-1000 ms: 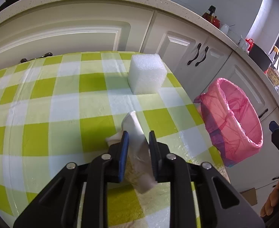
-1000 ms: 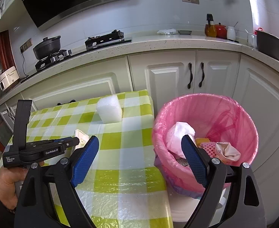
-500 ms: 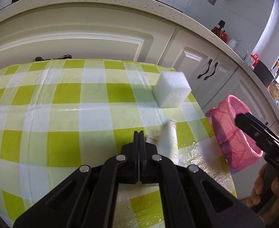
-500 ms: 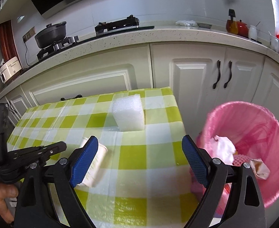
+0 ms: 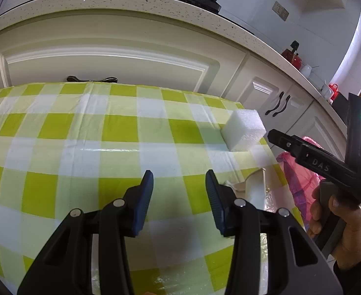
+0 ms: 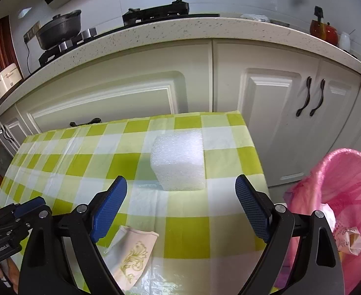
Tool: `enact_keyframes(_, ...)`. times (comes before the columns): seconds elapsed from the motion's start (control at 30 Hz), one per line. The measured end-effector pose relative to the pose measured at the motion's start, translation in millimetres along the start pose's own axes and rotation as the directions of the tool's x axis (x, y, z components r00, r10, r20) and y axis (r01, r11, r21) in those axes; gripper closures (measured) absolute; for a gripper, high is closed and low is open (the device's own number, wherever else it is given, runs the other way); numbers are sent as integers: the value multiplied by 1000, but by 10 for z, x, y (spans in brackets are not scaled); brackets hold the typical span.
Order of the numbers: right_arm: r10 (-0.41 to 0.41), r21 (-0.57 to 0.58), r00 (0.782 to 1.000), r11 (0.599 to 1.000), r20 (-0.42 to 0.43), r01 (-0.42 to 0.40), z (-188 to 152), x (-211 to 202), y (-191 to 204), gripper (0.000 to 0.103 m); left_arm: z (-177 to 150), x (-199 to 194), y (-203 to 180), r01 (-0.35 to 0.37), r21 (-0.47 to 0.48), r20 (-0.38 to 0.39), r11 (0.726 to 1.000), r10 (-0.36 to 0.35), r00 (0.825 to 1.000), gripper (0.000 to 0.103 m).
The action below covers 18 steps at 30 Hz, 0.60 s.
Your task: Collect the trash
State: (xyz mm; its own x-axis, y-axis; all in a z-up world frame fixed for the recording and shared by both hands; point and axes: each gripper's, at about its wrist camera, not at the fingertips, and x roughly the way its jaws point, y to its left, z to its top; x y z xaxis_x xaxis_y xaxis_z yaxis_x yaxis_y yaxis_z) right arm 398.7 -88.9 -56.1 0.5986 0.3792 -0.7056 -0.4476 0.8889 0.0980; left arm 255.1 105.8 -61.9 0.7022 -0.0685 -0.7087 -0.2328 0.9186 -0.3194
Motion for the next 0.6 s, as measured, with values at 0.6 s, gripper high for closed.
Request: enact_keyframes(0.6, -27, -22, 995, 999, -94, 25, 155, 590, 124, 45, -15, 68, -55, 60, 12, -17, 998, -60, 998, 48)
